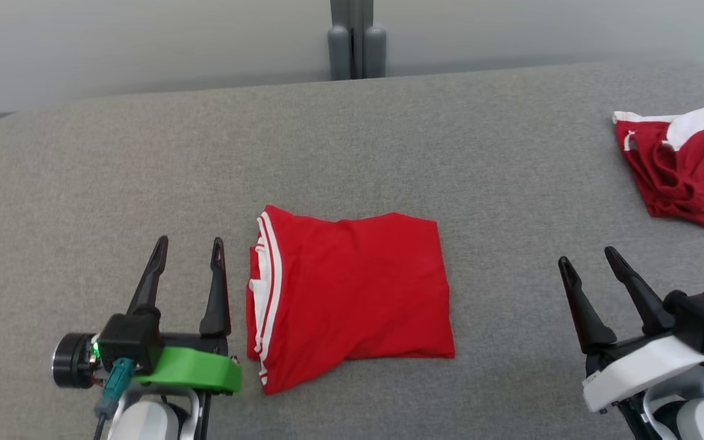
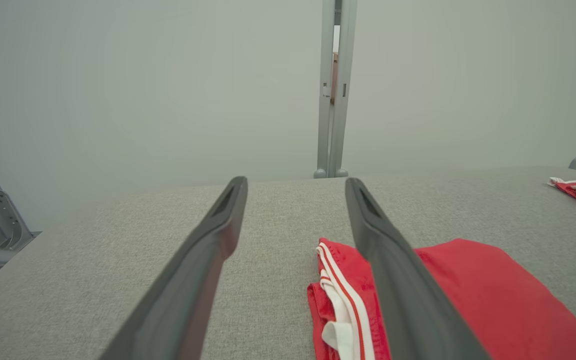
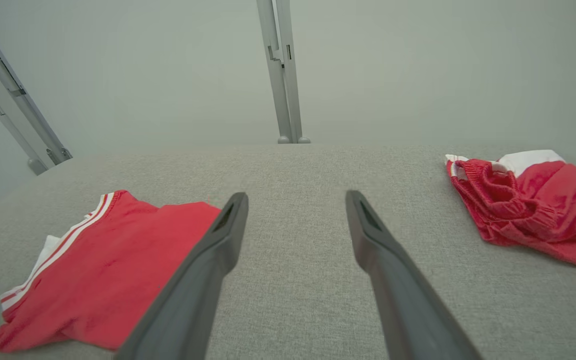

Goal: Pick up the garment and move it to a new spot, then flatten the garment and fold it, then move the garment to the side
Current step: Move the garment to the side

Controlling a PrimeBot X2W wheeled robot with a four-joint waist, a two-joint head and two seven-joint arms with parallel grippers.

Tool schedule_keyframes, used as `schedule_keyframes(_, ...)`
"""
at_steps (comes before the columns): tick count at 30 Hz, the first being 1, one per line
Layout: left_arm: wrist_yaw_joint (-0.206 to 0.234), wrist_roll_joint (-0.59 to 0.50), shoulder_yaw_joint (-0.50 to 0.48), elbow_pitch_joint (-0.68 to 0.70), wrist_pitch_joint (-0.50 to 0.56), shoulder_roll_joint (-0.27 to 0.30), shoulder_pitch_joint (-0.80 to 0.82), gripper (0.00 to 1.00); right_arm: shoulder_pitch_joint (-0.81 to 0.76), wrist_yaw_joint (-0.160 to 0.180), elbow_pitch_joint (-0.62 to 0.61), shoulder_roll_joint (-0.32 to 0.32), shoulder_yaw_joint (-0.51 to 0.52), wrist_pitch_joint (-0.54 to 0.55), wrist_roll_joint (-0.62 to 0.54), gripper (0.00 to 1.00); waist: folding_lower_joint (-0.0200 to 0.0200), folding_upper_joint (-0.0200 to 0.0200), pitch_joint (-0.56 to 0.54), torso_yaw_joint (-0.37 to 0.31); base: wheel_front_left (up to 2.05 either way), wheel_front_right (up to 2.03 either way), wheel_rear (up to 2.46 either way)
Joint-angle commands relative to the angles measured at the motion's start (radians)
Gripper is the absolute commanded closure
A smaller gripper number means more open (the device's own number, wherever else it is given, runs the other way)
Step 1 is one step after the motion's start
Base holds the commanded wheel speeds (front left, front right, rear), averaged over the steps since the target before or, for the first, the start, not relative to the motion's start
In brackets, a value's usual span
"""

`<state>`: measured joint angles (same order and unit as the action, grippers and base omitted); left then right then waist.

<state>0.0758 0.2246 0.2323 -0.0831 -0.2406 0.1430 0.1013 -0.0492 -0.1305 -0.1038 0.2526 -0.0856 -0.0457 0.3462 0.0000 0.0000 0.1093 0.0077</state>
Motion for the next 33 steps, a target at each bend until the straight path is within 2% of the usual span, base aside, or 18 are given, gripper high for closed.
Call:
schedule_keyframes(1,-0.006,-0.012,0.004,-0.008,-0.008,-0.004,0.03,0.0,0.026,0.0,0.019,0.004,-0.016,0.001,0.007,0.0,0.0,0.0,0.101,0.091,0.0,0.0,0.0)
schedule_keyframes(8,-0.016,-0.018,0.022,-0.034,-0.023,-0.042,0.125,0.0,0.129,0.0,0.187,-0.012,-0.142,-0.021,0.059,0.0,0.0,0.0,0.177,0.165,0.0,0.0,0.0)
schedule_keyframes(16,-0.025,-0.028,0.019,-0.018,-0.025,-0.062,0.155,0.0,0.268,0.0,0.439,-0.04,-0.239,0.001,0.119,0.0,0.0,0.0,0.208,0.184,0.0,0.0,0.0)
schedule_keyframes(17,-0.026,-0.028,0.017,-0.016,-0.025,-0.064,0.154,0.0,0.276,0.0,0.463,-0.041,-0.255,0.018,0.126,0.13,0.0,0.0,0.209,0.183,0.0,0.0,0.0)
schedule_keyframes(19,-0.031,-0.025,0.012,-0.011,-0.025,-0.068,0.151,0.0,0.281,0.0,0.489,-0.04,-0.282,0.039,0.141,1.0,0.0,0.0,0.211,0.18,0.0,0.0,0.0)
schedule_keyframes(22,-0.029,-0.03,-0.005,-0.002,-0.025,-0.065,0.138,0.0,0.293,0.0,0.479,-0.023,-0.355,0.057,0.166,1.0,0.0,0.0,0.217,0.154,0.0,0.0,0.0)
schedule_keyframes(26,-0.029,-0.051,-0.029,0.021,-0.025,-0.047,0.131,0.0,0.34,0.0,0.424,0.026,-0.39,0.006,0.182,1.0,0.0,0.0,0.237,0.09,0.0,0.0,0.0)
schedule_keyframes(33,-0.035,-0.084,-0.051,0.087,-0.024,-0.005,0.134,0.0,0.415,0.001,0.346,0.133,-0.447,-0.086,0.178,1.0,0.0,0.0,0.285,-0.1,0.0,0.0,0.0)
